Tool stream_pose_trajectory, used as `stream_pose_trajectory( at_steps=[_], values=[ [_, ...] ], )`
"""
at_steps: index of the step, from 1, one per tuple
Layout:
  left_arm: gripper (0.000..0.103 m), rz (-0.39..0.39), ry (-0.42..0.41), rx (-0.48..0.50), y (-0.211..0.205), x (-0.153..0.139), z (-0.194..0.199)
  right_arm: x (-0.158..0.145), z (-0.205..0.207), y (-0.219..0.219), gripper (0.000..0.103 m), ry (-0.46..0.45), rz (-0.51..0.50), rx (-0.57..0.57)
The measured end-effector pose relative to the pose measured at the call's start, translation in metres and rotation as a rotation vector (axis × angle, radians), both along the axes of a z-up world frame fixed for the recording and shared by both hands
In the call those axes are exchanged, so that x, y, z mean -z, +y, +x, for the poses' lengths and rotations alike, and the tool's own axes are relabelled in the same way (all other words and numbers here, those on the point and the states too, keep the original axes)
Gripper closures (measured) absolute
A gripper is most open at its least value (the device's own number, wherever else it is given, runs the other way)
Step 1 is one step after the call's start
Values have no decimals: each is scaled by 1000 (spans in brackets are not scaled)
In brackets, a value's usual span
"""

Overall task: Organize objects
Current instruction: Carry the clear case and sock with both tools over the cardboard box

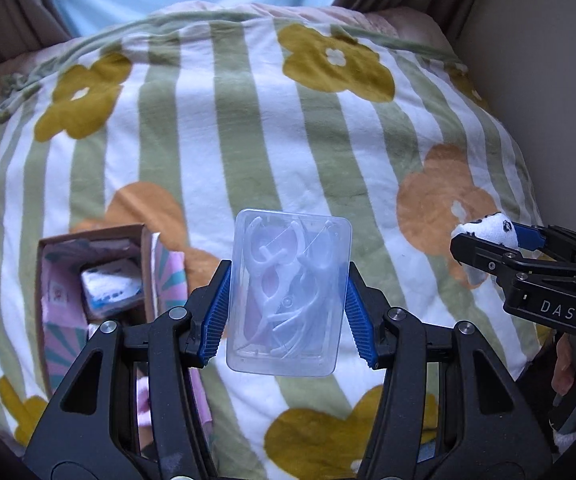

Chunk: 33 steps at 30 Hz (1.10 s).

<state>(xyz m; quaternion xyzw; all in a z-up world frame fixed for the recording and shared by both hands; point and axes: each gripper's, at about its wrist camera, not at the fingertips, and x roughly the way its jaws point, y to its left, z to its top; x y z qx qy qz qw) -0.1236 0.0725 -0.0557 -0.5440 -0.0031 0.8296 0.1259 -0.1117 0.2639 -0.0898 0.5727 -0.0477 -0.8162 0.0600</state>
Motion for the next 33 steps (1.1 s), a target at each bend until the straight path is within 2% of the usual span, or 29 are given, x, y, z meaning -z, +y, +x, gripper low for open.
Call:
stream_pose_trajectory(
  at_steps=[4,8,11,14,23,33],
  values=[
    [53,-29,20,-73,-17,-11,30,-11,24,-12,42,-5,10,-42],
    [53,8,17,-144,-33,-10,51,-11,45,-20,42,1,18,-65],
    [53,22,3,-156,-35,-5,59,-6,54,-21,42,-20,-12,-60],
    [53,27,5,-150,-33,-6,63,-9,59,-24,42,-6,10,-80],
    [53,28,32,-178,-44,-21,65,-23,54,-36,42,24,-3,-115],
    [53,28,50,-358,-112,-32,82,-41,29,-101,42,65,-10,-296]
  ],
)
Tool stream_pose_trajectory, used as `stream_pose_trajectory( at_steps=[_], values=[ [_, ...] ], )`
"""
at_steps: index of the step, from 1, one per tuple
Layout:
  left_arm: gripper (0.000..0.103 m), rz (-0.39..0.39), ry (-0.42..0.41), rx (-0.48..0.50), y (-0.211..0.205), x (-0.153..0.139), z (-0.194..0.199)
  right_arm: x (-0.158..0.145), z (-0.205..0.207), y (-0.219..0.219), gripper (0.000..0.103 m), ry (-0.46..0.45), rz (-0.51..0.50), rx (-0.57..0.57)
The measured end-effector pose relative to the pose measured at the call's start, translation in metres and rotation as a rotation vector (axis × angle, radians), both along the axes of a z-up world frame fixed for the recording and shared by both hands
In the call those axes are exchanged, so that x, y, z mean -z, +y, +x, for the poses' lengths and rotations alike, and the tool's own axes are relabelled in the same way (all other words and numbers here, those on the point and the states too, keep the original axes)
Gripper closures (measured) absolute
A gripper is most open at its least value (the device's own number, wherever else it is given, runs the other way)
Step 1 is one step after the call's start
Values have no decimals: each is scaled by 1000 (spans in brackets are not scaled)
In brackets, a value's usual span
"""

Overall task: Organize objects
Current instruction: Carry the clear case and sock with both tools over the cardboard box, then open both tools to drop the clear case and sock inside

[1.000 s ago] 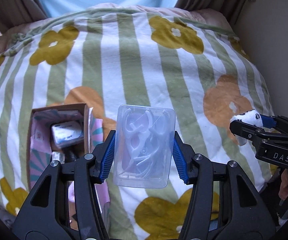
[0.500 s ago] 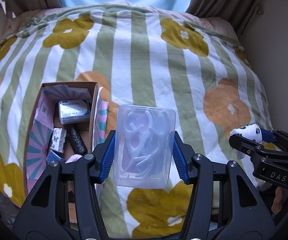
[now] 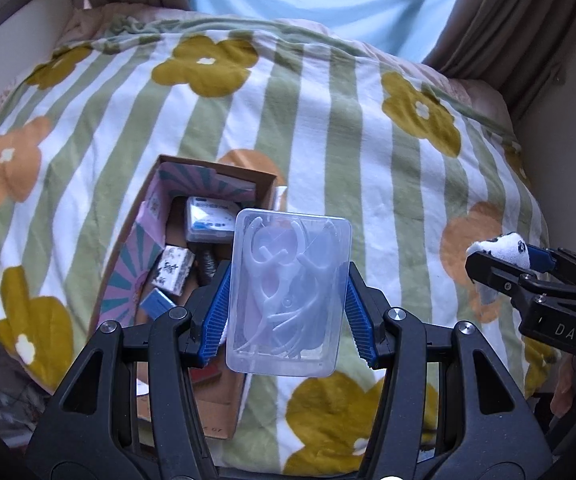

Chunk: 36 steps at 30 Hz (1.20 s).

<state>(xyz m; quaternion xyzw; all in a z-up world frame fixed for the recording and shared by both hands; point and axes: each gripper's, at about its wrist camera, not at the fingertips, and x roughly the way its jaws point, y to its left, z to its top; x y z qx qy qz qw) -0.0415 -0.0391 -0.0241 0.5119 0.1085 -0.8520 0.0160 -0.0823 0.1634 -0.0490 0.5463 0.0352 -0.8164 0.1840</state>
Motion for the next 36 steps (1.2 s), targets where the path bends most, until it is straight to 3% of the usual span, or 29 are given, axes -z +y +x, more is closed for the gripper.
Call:
stream_pose_trajectory(
  at_steps=[11,23,29,36],
  values=[
    [53,15,-88,-255,-83,31,41,9,-33,-106,42,-7,9,-265],
    [53,69,-234,-425,-112,110,54,96,-48,-210,42,-115,100,-523],
    [53,88,-274,-481,-115,140,54,144,-44,-235,42,-169,142,-607],
    [52,63,-301,-483,-110,149,53,160,-45,-235,42,-191,150,-605]
  ],
)
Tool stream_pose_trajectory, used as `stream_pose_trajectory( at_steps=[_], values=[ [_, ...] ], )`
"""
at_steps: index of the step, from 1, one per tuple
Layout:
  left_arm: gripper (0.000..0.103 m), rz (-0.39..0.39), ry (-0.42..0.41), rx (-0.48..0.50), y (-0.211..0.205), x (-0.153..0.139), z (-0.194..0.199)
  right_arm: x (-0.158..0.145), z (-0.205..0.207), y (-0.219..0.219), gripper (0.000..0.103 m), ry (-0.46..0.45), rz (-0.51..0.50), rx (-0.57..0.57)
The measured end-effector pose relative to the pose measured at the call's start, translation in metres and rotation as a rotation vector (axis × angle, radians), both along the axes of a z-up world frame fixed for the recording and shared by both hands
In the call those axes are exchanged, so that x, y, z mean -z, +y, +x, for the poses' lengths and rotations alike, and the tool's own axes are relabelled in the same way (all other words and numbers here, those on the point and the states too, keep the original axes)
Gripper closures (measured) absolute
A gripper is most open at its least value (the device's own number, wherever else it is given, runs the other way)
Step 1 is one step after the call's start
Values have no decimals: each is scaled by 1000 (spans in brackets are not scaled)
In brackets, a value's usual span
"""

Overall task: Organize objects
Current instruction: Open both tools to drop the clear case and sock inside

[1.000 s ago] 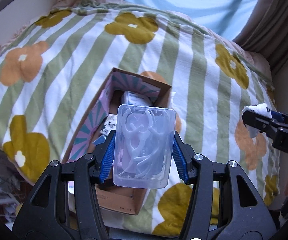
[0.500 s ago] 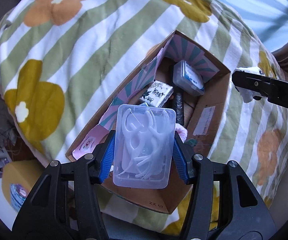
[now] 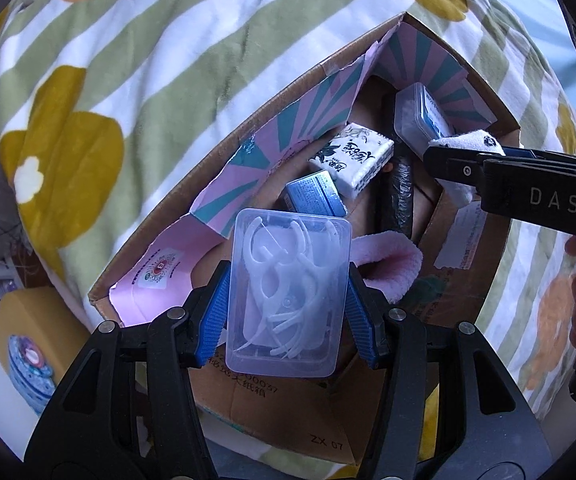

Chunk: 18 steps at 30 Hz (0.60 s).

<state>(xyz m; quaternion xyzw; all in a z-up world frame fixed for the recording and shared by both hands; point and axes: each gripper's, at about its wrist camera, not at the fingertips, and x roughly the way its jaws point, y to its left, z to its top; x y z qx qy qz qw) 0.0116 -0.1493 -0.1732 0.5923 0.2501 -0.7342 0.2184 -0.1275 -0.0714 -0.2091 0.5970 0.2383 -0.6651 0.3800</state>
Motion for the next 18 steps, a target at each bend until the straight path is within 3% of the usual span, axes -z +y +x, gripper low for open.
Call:
stream_pose_trajectory(
  at_steps=[2,3,4,7,18],
  values=[
    [37,-5,1,9,2,-1,-2,0,-4,1,39,4,-3,15],
    [1,-6,-1,13,4,-1,-3,1,-6,1,34,-10,-5,20],
    [0,-11,2,14,5,-3,-3,2,-8,2,19,-17,-5,26],
    [0,-10,10,16,10,-4,-3,0,-11,7,1,8,-28,55],
    [0,-9,33,21,10,-15,-6,-3,-12,10,1,3,-25,65]
  ],
)
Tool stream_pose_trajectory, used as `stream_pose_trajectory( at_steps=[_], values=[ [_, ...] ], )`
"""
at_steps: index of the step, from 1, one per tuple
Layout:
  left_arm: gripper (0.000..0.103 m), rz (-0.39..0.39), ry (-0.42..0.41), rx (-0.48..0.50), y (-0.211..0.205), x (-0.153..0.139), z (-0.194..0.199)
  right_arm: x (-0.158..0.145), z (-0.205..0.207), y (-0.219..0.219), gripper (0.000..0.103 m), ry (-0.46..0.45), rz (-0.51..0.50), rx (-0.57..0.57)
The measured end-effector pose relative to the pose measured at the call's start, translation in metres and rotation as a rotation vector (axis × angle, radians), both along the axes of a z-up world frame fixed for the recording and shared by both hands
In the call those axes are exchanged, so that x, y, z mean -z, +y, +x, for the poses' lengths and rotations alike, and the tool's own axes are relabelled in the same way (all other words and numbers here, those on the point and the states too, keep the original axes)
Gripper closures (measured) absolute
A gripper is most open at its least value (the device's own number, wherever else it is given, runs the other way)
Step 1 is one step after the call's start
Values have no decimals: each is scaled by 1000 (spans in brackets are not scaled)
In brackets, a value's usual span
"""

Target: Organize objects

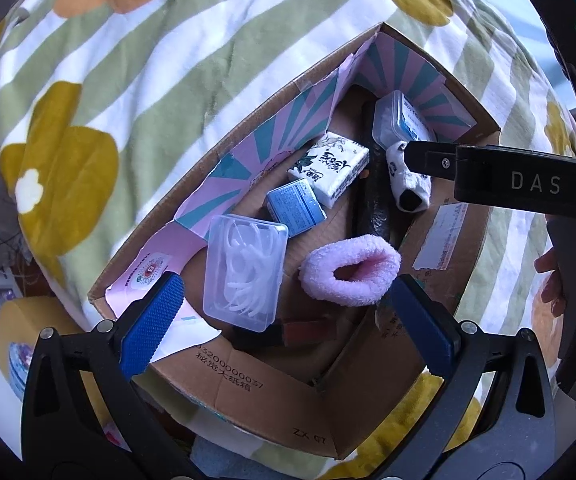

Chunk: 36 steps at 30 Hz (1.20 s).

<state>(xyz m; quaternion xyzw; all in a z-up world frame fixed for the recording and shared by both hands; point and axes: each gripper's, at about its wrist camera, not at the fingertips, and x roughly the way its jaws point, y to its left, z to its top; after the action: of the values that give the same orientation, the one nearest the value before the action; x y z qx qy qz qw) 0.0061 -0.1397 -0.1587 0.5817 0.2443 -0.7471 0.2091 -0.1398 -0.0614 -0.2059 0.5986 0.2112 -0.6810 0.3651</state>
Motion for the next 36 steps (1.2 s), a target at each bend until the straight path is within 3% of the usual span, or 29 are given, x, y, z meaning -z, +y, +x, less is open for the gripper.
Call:
stream_pose_trajectory(
  at_steps=[7,14,20,27,36],
  values=[
    [0,-18,17,26,1,-16,2,-17,-1,12,1,7,-14,32],
    [0,-43,66,107,11,-59,-3,-58,10,42,1,38,-37,91],
    [0,-80,123,206,27,-102,-14,-99,22,87,1,65,-76,212],
    [0,-92,171,339,58,-129,-28,-138,37,154,1,140,-86,394],
    [0,-88,248,526,116,-147,-51,-153,66,241,1,212,-42,661]
  ],
)
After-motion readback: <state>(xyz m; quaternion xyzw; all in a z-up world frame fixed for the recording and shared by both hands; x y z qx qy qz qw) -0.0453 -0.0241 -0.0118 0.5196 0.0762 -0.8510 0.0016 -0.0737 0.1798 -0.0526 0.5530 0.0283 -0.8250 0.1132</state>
